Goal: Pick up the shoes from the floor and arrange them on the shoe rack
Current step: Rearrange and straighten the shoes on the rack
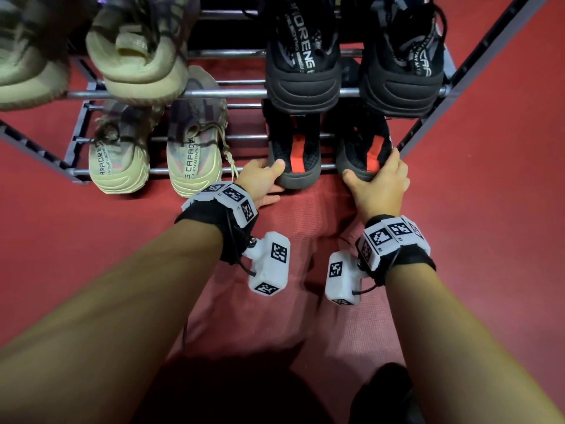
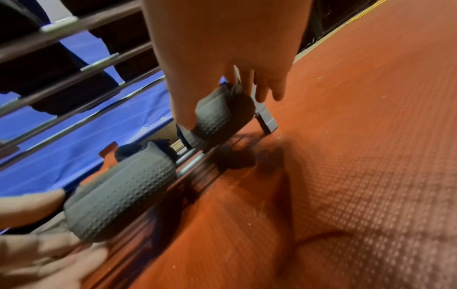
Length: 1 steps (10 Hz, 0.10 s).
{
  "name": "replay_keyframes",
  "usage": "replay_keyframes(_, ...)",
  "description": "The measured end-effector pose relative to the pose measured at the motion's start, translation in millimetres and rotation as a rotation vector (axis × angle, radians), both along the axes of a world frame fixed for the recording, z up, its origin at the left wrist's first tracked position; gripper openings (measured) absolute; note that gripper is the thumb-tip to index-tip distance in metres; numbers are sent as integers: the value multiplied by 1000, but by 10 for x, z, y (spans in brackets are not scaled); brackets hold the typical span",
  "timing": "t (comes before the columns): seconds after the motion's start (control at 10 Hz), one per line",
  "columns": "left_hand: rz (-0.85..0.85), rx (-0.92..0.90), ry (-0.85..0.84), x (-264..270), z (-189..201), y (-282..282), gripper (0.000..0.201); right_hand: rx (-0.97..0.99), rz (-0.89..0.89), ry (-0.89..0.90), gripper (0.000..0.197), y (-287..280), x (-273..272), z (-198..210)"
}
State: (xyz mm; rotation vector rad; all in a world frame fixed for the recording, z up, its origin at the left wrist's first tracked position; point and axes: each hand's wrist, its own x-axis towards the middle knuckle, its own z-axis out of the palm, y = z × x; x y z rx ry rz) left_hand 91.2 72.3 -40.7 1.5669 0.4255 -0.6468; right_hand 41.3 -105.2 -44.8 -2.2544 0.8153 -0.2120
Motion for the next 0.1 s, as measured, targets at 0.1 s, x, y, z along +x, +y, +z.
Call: replay_keyframes(0.1, -83, 208, 67, -12, 201, 107, 36, 4, -82, 37, 73, 12, -74, 178)
